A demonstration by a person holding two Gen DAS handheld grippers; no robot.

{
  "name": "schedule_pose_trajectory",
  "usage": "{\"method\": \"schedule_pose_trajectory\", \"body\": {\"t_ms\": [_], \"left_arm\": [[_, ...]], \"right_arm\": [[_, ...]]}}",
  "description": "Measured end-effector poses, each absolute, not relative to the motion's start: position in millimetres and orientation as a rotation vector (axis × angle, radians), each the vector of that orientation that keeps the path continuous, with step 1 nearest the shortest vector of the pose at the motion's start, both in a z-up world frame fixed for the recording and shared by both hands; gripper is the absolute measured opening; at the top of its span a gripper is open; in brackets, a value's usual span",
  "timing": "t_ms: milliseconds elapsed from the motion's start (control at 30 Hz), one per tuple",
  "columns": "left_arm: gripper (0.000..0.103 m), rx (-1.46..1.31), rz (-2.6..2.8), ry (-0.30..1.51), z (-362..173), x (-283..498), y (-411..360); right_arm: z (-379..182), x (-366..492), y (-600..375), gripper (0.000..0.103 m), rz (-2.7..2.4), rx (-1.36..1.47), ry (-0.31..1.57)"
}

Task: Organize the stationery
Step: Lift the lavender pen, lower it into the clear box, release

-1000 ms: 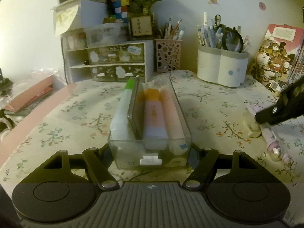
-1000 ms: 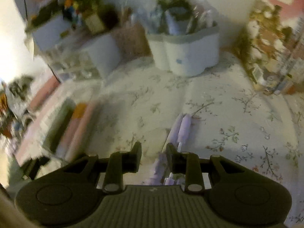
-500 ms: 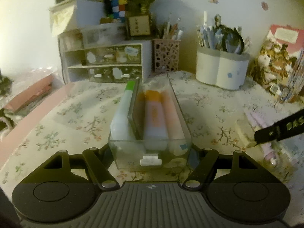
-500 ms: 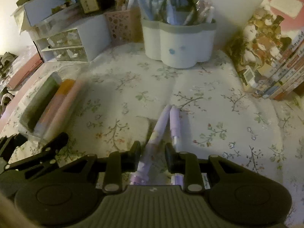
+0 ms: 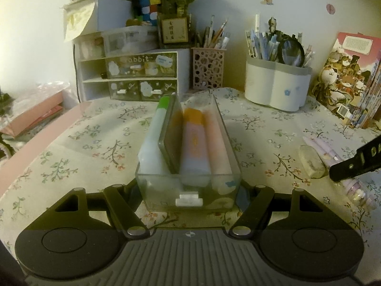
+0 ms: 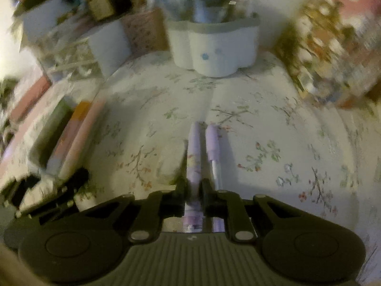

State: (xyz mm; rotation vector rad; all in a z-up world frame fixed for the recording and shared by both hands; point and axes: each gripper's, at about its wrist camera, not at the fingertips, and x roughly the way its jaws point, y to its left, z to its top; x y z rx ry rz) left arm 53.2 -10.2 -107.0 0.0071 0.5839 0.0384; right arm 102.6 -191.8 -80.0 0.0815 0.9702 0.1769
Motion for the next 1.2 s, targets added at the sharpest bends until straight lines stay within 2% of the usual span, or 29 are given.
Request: {"method": "schedule_pose_trajectory", "body": {"t_ms": [400, 767, 1200], "left_arm": [[0.072, 0.011, 0.037, 0.580, -107.5, 52.2, -9.6], [0.072, 0.012, 0.035, 0.579, -107.6, 51.6, -9.3], [0.072, 0.014, 0.031, 0.580, -107.9, 51.8, -8.2]], "right_arm": [[-59.2, 101.3, -204.9, 0.017, 0.227, 0.366, 0.909], [-37.7, 126.6, -146.5, 0.017, 0.424, 0.450, 0.905], [-53.4, 149.6, -94.3, 0.018, 0.490, 0.434, 0.989]]}}
